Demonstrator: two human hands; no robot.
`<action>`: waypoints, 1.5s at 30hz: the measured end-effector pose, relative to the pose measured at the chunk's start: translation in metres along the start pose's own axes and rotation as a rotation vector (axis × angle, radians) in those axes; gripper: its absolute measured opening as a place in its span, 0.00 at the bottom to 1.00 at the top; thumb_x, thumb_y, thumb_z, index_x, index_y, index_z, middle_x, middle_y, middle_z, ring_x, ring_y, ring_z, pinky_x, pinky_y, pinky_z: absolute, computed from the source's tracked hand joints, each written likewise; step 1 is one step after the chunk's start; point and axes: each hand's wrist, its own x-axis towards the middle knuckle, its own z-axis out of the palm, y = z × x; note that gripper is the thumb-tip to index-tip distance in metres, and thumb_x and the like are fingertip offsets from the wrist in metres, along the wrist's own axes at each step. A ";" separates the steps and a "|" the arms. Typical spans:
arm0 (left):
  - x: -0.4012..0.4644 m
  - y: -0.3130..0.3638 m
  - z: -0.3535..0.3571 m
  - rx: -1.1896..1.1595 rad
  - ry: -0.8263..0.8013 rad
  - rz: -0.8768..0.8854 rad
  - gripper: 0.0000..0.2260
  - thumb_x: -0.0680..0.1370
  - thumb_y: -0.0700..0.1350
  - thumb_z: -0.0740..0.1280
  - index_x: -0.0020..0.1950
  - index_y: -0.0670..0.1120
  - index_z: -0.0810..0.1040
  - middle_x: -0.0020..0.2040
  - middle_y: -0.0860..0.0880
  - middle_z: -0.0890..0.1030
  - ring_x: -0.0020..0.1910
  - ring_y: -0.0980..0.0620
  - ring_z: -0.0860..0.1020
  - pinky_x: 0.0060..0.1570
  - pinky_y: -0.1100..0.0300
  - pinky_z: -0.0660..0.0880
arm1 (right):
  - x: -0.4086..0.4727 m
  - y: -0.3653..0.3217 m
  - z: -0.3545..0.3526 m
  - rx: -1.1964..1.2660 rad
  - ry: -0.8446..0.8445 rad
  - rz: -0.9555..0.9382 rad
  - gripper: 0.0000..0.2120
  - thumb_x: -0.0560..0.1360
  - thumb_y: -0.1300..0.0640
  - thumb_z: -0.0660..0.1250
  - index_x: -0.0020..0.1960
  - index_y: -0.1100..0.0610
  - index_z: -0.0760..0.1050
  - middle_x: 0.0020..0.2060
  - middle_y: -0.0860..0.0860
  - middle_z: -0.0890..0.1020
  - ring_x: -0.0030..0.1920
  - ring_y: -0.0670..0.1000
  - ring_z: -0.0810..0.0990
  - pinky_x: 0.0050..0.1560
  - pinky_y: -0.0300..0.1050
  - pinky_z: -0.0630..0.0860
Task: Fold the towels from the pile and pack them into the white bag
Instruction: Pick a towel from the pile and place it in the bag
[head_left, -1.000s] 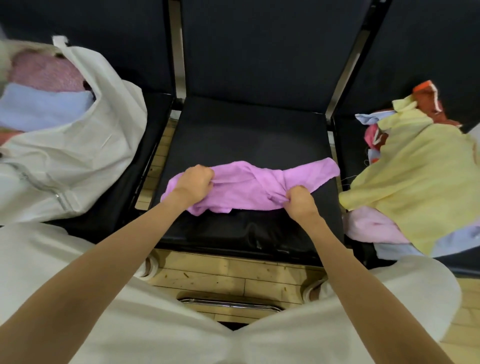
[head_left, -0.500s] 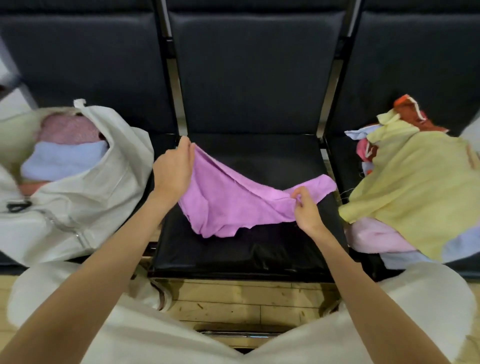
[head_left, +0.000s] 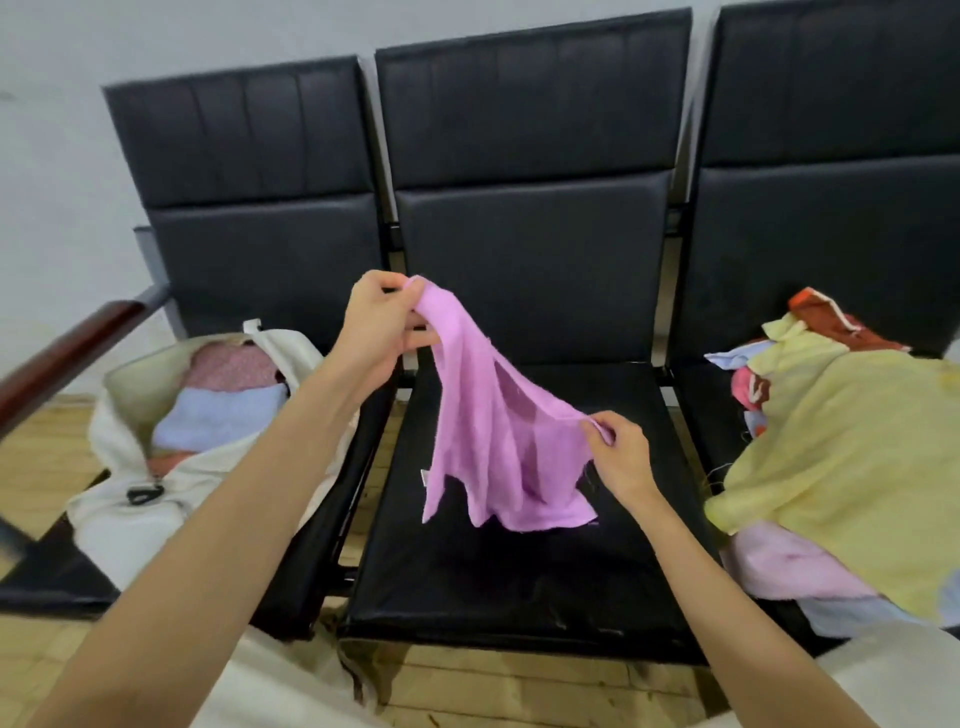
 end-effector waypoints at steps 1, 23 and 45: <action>-0.002 0.010 0.005 -0.012 -0.007 0.037 0.04 0.81 0.39 0.61 0.55 0.40 0.70 0.50 0.39 0.78 0.44 0.47 0.83 0.37 0.56 0.80 | 0.002 -0.005 -0.002 0.031 0.016 -0.004 0.06 0.78 0.62 0.63 0.45 0.59 0.78 0.39 0.51 0.79 0.39 0.44 0.77 0.36 0.27 0.69; 0.006 -0.115 -0.051 0.065 0.375 -0.275 0.08 0.82 0.37 0.59 0.43 0.42 0.69 0.45 0.43 0.73 0.43 0.46 0.79 0.28 0.62 0.79 | 0.028 0.042 0.041 -0.570 -0.207 0.049 0.02 0.78 0.64 0.60 0.51 0.60 0.67 0.42 0.56 0.78 0.38 0.53 0.78 0.36 0.46 0.73; 0.006 -0.174 -0.110 -0.024 0.424 -0.365 0.04 0.82 0.39 0.59 0.49 0.44 0.66 0.48 0.44 0.73 0.46 0.46 0.80 0.40 0.56 0.81 | 0.018 0.059 0.129 -0.368 -0.619 0.006 0.08 0.68 0.67 0.63 0.46 0.69 0.75 0.45 0.59 0.77 0.45 0.59 0.77 0.48 0.52 0.78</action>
